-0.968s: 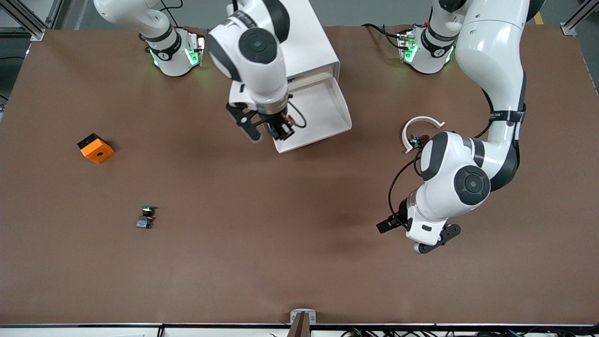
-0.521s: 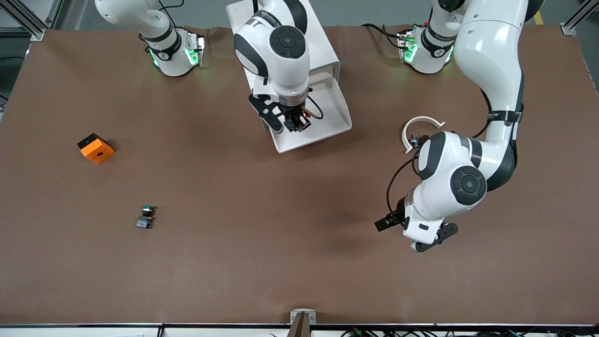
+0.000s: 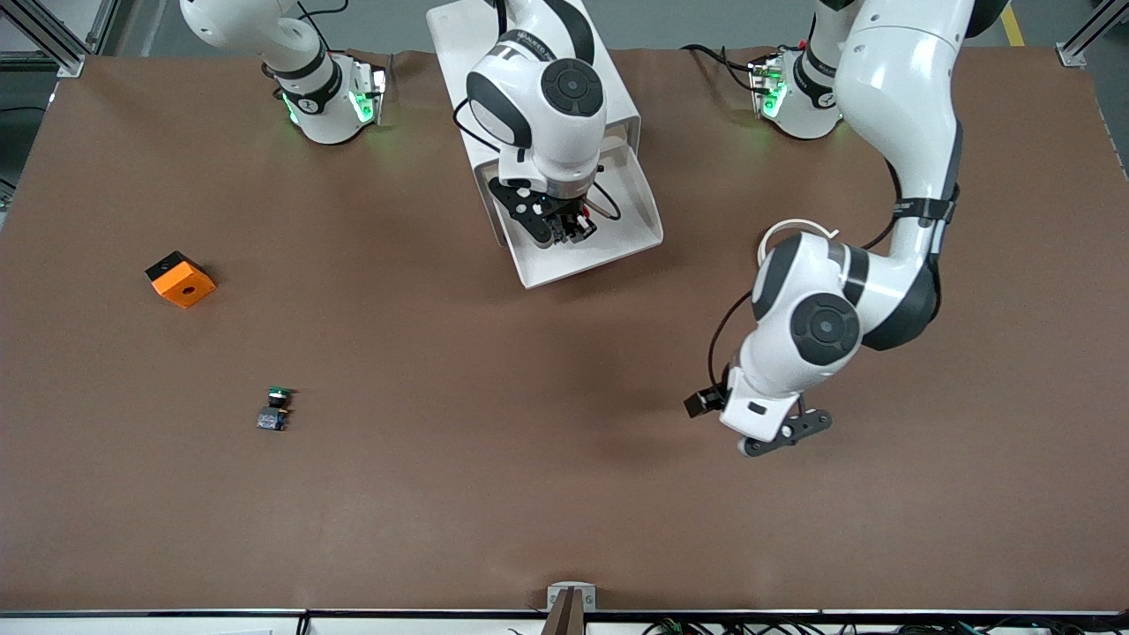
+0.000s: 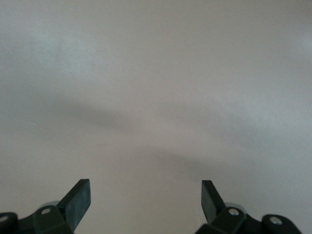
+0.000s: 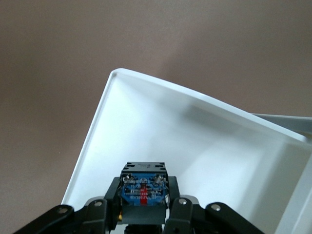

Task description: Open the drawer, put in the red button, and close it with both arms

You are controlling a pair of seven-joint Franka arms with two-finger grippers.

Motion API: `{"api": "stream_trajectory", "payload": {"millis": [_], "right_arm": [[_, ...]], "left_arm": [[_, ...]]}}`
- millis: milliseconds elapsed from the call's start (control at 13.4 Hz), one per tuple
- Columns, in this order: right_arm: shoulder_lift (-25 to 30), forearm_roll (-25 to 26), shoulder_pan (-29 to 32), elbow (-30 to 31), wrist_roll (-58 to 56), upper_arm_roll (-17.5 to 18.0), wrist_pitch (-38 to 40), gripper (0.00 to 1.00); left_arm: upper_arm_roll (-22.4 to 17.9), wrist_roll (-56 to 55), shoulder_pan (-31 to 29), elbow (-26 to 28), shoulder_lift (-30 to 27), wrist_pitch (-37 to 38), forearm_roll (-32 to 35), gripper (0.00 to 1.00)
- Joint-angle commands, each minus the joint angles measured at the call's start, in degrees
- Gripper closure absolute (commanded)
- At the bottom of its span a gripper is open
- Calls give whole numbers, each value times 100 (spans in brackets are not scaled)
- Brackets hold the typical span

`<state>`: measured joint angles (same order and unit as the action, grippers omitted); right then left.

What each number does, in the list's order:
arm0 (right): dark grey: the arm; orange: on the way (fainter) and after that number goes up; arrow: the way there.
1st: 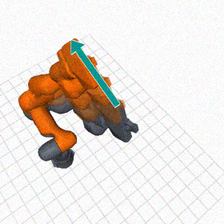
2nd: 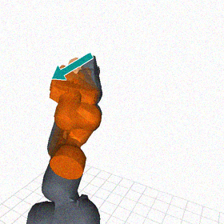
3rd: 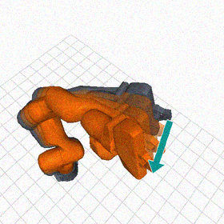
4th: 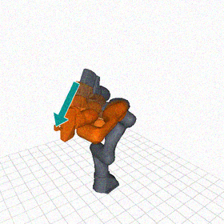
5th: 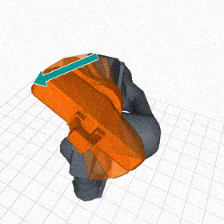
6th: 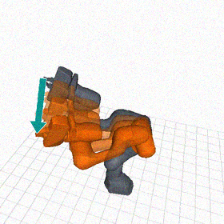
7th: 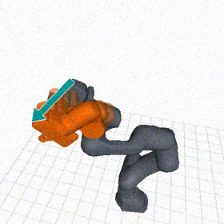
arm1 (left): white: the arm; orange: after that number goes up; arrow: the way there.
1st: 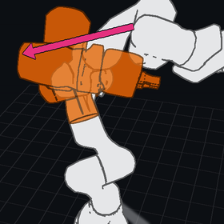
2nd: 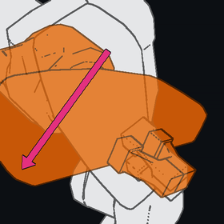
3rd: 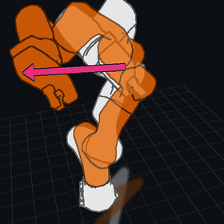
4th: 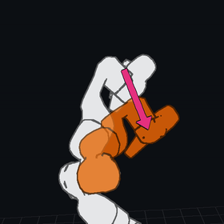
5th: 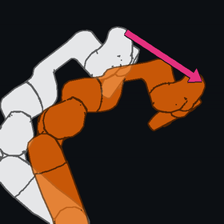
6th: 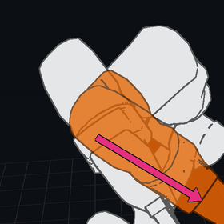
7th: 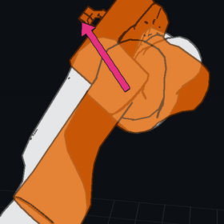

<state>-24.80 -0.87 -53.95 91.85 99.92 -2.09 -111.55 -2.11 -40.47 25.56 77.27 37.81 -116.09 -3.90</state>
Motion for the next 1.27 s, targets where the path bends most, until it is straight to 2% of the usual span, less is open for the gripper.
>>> {"api": "stream_trajectory", "payload": {"millis": [0,223,447,596,819,1191], "right_arm": [[89,43,-115,17,264,-55,28,0],[89,51,-142,-53,310,-55,45,0],[133,69,77,-368,-153,-72,97,0],[256,34,349,-658,-1109,-99,578,0],[335,8,1060,-1413,-2542,-99,1764,0],[1116,16,2781,-1495,-5739,-99,2935,0]], "left_arm": [[-18,-49,229,341,-195,-89,161,0],[17,-67,423,482,-221,-72,152,0],[263,-84,450,535,-204,-37,152,0],[395,-84,511,675,-204,-28,152,0],[422,-84,695,728,-221,-28,152,0],[422,-75,1179,719,-221,-28,143,0]]}}
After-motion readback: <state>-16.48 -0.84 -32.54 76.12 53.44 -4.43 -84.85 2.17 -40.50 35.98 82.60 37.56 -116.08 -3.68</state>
